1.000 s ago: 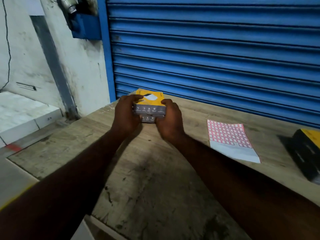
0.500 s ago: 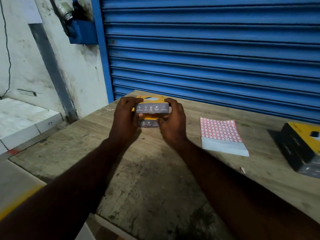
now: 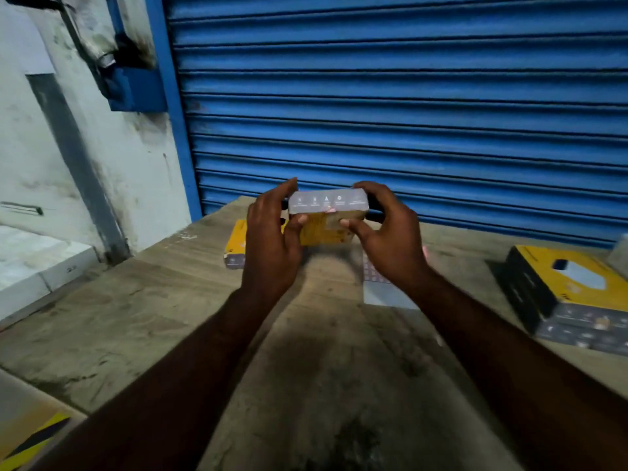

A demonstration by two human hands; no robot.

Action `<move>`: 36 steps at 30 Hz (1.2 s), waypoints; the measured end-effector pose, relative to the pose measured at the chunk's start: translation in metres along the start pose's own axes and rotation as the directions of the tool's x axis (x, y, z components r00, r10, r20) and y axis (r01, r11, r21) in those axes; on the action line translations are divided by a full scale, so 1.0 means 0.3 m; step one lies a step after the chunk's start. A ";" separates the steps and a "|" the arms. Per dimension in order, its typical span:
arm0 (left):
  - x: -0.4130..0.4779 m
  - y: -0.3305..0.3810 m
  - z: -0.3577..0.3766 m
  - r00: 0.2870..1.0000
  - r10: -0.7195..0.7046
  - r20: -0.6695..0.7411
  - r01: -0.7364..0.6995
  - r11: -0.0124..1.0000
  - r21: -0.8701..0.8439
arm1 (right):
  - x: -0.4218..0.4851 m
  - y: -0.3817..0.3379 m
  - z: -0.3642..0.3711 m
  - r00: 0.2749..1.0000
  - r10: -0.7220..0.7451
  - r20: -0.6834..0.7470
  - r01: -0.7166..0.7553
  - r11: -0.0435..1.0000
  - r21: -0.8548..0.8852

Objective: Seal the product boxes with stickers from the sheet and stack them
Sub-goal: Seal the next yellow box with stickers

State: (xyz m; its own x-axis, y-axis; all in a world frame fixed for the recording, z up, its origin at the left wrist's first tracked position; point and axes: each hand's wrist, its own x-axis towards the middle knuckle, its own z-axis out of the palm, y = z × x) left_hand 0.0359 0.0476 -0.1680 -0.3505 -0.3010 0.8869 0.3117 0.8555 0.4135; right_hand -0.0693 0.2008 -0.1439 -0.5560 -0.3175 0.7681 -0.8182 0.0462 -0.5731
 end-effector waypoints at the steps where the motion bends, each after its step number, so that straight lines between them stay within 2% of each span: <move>1: 0.001 0.025 0.032 1.000 -0.014 -0.005 0.014 1.000 -0.024 | 0.002 -0.001 -0.042 0.999 0.047 0.026 -0.047 0.999 0.023; 6: -0.017 0.168 0.185 0.988 -0.150 0.033 0.154 0.954 -0.257 | -0.033 0.016 -0.268 0.990 0.138 0.034 -0.138 0.990 0.013; 13: -0.036 0.288 0.351 0.921 -0.224 0.319 0.350 0.835 -0.424 | -0.076 0.082 -0.453 0.988 0.155 0.010 -0.154 0.988 -0.008; 17: -0.064 0.325 0.395 0.938 -0.245 0.246 0.336 0.823 -0.459 | -0.073 0.108 -0.500 0.994 0.113 0.006 -0.112 0.988 -0.105; 20: -0.080 0.327 0.390 0.945 -0.275 0.177 0.327 0.825 -0.461 | -0.069 0.107 -0.496 0.996 -0.003 0.091 0.028 0.962 -0.272; 24: -0.091 0.316 0.361 0.955 -0.272 0.120 0.297 0.848 -0.439 | -0.052 0.057 -0.478 0.979 -0.085 0.185 0.140 0.941 -0.309; 31: -0.083 0.309 0.330 0.962 -0.222 0.156 0.264 0.900 -0.346 | -0.023 0.013 -0.493 0.964 0.135 0.231 -0.105 0.985 -0.140; 36: -0.083 0.320 0.315 0.967 -0.204 0.156 0.246 0.908 -0.339 | -0.020 -0.021 -0.484 0.966 0.140 0.217 -0.125 0.989 -0.079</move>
State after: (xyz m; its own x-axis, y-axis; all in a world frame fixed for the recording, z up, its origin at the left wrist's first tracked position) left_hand -0.0090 0.1770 -0.1697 -0.5397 -0.3995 0.7410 0.4959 0.5604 0.6633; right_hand -0.0820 0.3399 -0.1035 -0.6196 -0.5061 0.6000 -0.7510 0.1600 -0.6406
